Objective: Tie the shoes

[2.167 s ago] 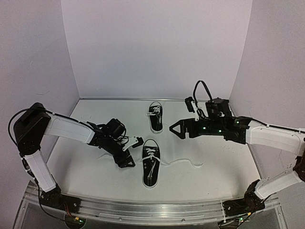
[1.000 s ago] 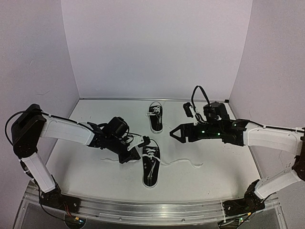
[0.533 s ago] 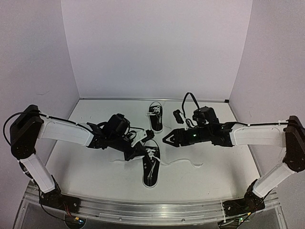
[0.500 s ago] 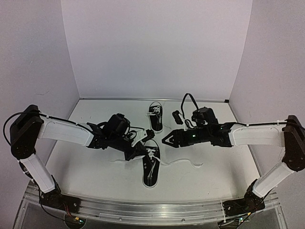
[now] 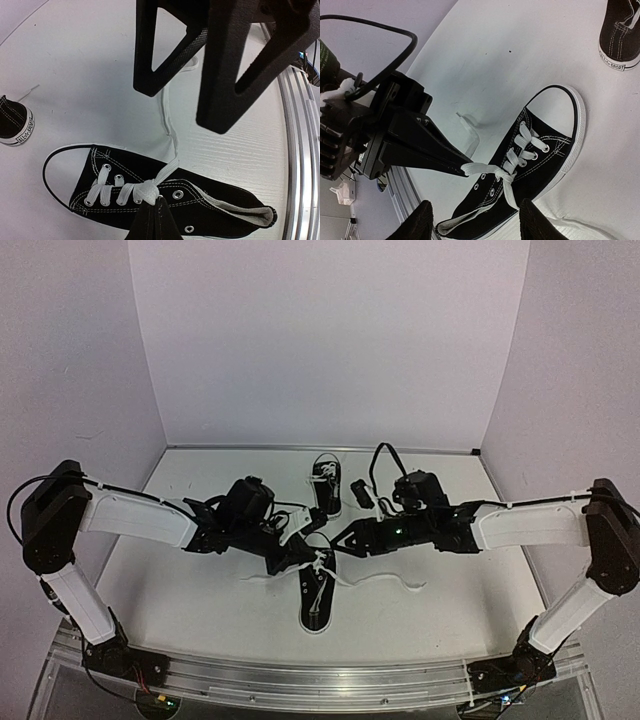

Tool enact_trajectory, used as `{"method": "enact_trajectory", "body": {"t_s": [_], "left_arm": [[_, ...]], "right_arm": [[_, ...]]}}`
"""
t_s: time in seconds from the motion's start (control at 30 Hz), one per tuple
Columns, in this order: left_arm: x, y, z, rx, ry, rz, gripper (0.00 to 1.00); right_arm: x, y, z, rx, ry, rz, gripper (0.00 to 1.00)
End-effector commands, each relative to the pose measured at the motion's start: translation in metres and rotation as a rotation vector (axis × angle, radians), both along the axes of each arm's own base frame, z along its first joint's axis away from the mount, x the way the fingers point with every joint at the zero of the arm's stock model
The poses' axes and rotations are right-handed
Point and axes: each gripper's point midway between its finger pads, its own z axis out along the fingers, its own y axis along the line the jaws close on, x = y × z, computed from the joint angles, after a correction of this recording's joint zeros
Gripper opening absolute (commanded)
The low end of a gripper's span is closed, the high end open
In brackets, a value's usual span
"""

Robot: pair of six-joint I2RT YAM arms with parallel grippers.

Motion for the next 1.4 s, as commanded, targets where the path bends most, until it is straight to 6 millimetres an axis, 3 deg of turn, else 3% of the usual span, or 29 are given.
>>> {"method": "enact_trajectory", "body": {"t_s": [0.0, 0.63, 1.23, 1.37], "left_arm": [[0.002, -0.010, 0.019, -0.059, -0.039, -0.013, 0.00], [0.004, -0.022, 0.027, -0.101, -0.086, -0.031, 0.01], [0.001, -0.026, 0.027, -0.099, -0.098, -0.048, 0.03], [0.001, -0.026, 0.027, -0.099, -0.101, -0.051, 0.03]], "right_arm": [[0.004, 0.009, 0.021, 0.061, -0.034, 0.012, 0.54], [-0.003, 0.035, 0.012, 0.090, 0.011, 0.108, 0.36], [0.000, 0.040, -0.003, 0.075, 0.042, 0.106, 0.30], [0.000, 0.042, -0.004, 0.078, 0.047, 0.115, 0.23]]}}
